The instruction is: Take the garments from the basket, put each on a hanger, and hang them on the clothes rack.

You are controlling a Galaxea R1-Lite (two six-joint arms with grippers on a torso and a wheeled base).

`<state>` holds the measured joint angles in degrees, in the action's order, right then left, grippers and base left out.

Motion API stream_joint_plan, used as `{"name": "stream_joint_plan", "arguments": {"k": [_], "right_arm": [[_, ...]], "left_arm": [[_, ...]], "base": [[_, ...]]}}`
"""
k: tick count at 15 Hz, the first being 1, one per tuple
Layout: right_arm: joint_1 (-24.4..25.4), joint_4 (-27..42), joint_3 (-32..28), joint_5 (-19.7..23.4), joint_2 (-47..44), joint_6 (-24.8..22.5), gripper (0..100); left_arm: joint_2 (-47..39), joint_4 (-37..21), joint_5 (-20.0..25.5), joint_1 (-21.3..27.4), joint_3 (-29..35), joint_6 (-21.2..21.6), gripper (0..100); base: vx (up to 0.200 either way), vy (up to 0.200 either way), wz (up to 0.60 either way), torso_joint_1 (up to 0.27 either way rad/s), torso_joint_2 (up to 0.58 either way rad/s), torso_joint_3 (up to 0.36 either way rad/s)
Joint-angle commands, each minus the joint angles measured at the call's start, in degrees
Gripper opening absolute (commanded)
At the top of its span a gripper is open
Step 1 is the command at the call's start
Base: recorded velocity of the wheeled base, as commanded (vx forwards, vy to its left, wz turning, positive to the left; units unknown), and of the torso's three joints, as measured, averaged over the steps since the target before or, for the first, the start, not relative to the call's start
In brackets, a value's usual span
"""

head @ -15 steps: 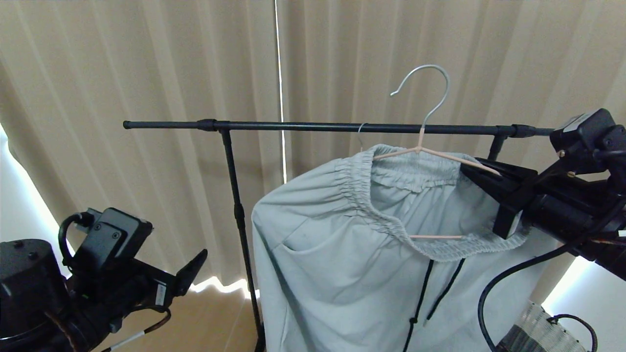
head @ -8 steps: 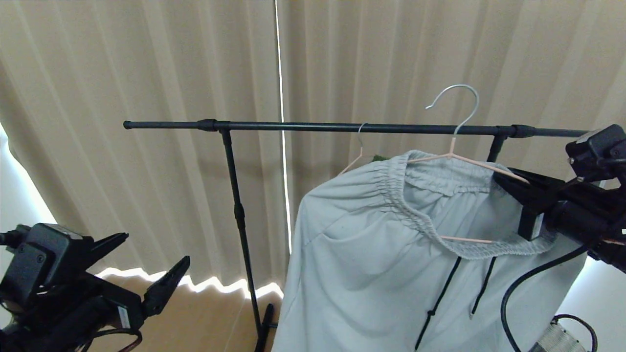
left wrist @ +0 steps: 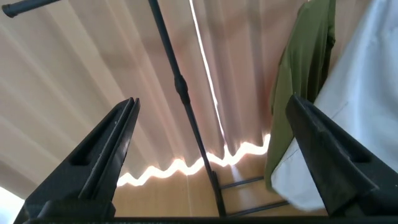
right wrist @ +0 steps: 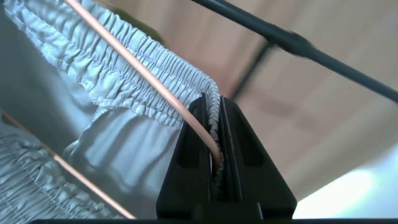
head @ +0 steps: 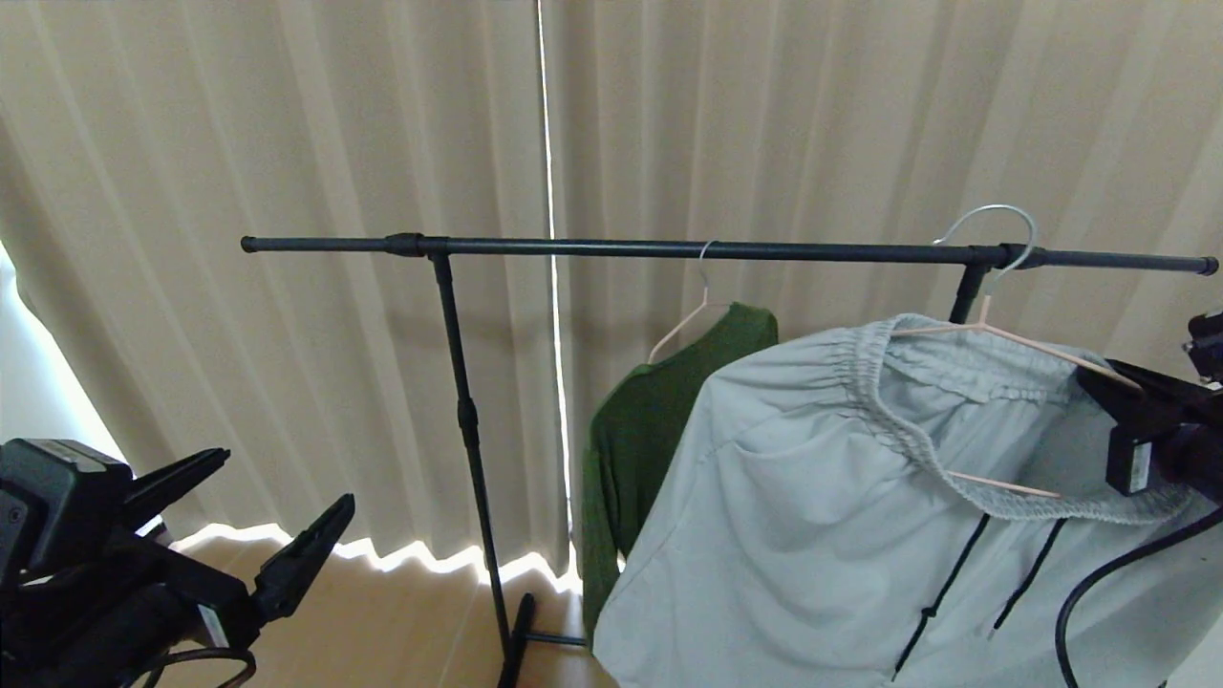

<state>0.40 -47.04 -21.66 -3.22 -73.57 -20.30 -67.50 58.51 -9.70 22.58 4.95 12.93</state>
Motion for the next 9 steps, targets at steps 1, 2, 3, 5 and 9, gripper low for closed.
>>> {"name": "stream_joint_plan", "arguments": {"k": [1, 2, 3, 5, 9], "right_arm": [[-3.1, 0.0, 2.7, -1.9, 1.7, -0.7, 0], [-4.0, 0.0, 3.5, -5.3, 2.4, -1.7, 0], [-4.7, 0.0, 3.6, -7.0, 2.7, -2.6, 0], [-7.3, 0.0, 4.8, -8.0, 3.4, -4.0, 0], [-8.9, 0.0, 6.2, -8.1, 3.7, -4.4, 0]], "left_arm": [[0.4, 0.0, 0.0, 0.0, 0.1, 0.0, 100], [0.3, 0.0, -0.1, -0.1, 0.1, -0.1, 100], [0.3, 0.0, -0.1, -0.1, -0.1, 0.0, 100], [0.4, 0.0, -0.1, -1.3, -0.3, 0.1, 100], [0.3, 0.0, -0.1, -1.3, -0.6, 0.0, 100]], "base": [[0.000, 0.000, 0.00, 0.000, 0.00, 0.000], [0.000, 0.000, 0.00, 0.000, 0.00, 0.000], [0.000, 0.000, 0.00, 0.000, 0.00, 0.000], [0.000, 0.000, 0.00, 0.000, 0.00, 0.000], [0.000, 0.000, 0.00, 0.000, 0.00, 0.000]]}}
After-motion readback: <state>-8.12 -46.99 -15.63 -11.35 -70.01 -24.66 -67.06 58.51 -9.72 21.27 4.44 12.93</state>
